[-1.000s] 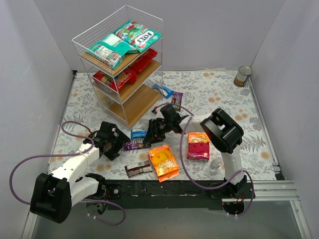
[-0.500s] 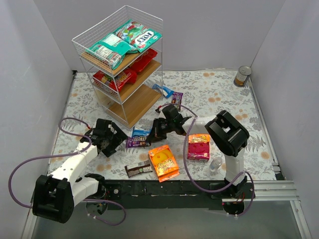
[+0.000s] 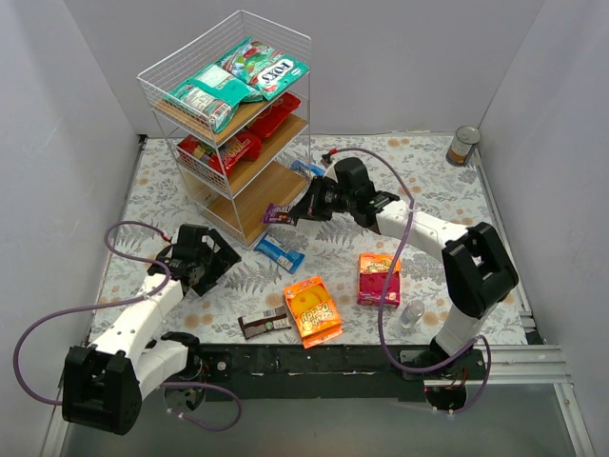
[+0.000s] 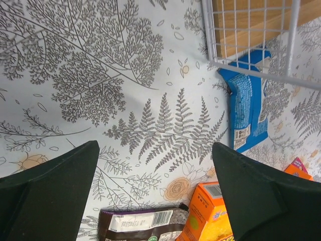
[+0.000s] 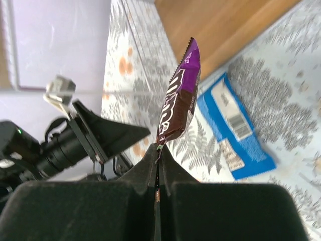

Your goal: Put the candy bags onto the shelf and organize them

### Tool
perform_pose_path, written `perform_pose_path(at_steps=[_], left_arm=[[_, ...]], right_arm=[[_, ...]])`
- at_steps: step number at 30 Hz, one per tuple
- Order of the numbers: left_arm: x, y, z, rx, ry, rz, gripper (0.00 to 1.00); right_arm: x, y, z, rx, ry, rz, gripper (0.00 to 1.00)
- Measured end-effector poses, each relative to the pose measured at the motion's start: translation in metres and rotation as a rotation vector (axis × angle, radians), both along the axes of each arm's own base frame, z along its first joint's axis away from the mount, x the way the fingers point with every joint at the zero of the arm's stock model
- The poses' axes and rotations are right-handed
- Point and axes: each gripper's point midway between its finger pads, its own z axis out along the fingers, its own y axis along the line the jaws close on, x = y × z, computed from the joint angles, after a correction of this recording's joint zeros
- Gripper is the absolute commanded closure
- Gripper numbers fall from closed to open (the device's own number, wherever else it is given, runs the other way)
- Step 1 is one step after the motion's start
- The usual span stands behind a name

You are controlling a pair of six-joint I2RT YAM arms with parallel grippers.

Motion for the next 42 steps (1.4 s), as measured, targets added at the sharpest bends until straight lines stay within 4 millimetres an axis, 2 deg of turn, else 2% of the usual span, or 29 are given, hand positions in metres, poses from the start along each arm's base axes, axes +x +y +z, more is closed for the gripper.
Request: perform_pose_path(at_steps=[3, 6, 11, 16, 20, 24, 29, 32, 37, 42], left_arm=[[0.004, 0.005, 0.004, 0.02, -0.012, 0.018, 0.06], [0.006, 0.015, 0.012, 0.051, -0.012, 0.053, 0.06], [0.012, 0.03, 0.042, 0.104, -0.073, 0.106, 0.05], [0.012, 0.04, 0.062, 0.134, -0.111, 0.148, 0.04], [0.013, 0.048, 0.077, 0.162, -0.123, 0.18, 0.04], [0.017, 0.052, 0.088, 0.177, -0.143, 0.199, 0.03], [0.015, 0.054, 0.088, 0.185, -0.131, 0.206, 0.03], [0.013, 0.054, 0.087, 0.185, -0.125, 0.208, 0.03], [0.012, 0.054, 0.086, 0.184, -0.121, 0.211, 0.03], [0.011, 0.054, 0.088, 0.18, -0.127, 0.214, 0.03]], right_arm=[[0.027, -0.002, 0.007, 0.016, -0.016, -0.043, 0.99], [0.059, 0.002, -0.002, 0.037, 0.0, -0.086, 0.99], [0.107, 0.019, -0.043, 0.041, 0.072, -0.136, 0.99], [0.127, 0.045, -0.089, 0.04, 0.151, -0.143, 0.99], [0.111, 0.062, -0.111, 0.017, 0.22, -0.13, 0.99], [0.086, 0.082, -0.113, 0.024, 0.264, -0.107, 0.99], [0.051, 0.092, -0.134, -0.005, 0.367, -0.116, 0.99], [0.038, 0.095, -0.132, 0.002, 0.405, -0.142, 0.99], [0.033, 0.101, -0.132, 0.007, 0.432, -0.184, 0.99], [0.037, 0.103, -0.131, 0.007, 0.432, -0.226, 0.99]])
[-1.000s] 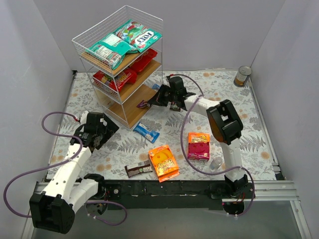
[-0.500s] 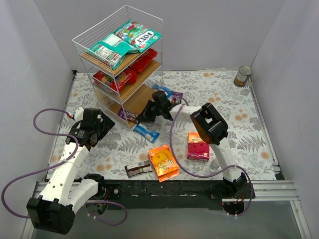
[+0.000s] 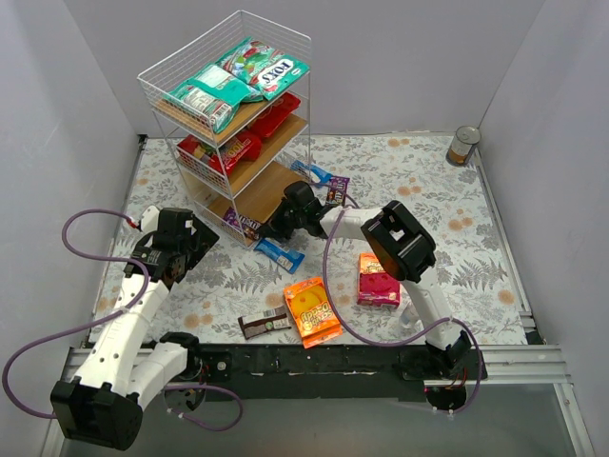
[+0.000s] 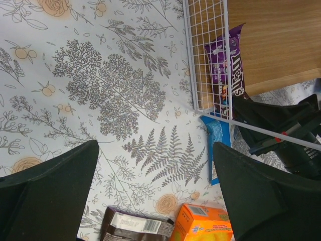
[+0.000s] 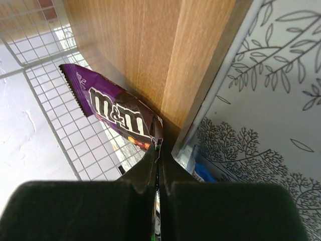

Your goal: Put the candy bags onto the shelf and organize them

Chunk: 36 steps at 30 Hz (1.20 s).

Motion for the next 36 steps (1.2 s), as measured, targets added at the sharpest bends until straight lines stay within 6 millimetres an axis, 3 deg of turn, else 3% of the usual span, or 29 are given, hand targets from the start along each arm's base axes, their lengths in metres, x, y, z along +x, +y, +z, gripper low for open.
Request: perform_pose_path(at_steps=[5, 12, 17, 21, 23, 31, 36], left_arm=[[0.0, 0.0, 0.001, -0.001, -0.005, 0.0, 0.02], [0.0, 0.0, 0.001, -0.001, -0.004, 0.0, 0.02], [-0.001, 0.0, 0.0, 0.0, -0.001, -0.001, 0.02], [-0.001, 0.0, 0.0, 0.0, -0.001, -0.001, 0.02], [-0.001, 0.0, -0.001, 0.0, 0.001, -0.001, 0.02], [-0.002, 0.0, -0.003, 0.0, 0.006, -0.002, 0.02], [0.0, -0.003, -0.002, -0.013, 0.0, -0.013, 0.02]], right_arm=[[0.005, 0.004, 0.005, 0.002, 0.003, -0.037, 0.94], [0.006, 0.022, 0.026, 0.043, -0.002, -0.061, 0.9], [0.0, 0.026, 0.026, 0.04, 0.02, -0.065, 0.87], [-0.004, 0.026, 0.023, 0.028, 0.034, -0.062, 0.78], [-0.005, 0.025, 0.021, 0.022, 0.04, -0.062, 0.67], [-0.011, 0.02, 0.013, -0.01, 0.06, -0.056, 0.55], [-0.021, 0.006, 0.012, -0.043, 0.074, -0.06, 0.46]])
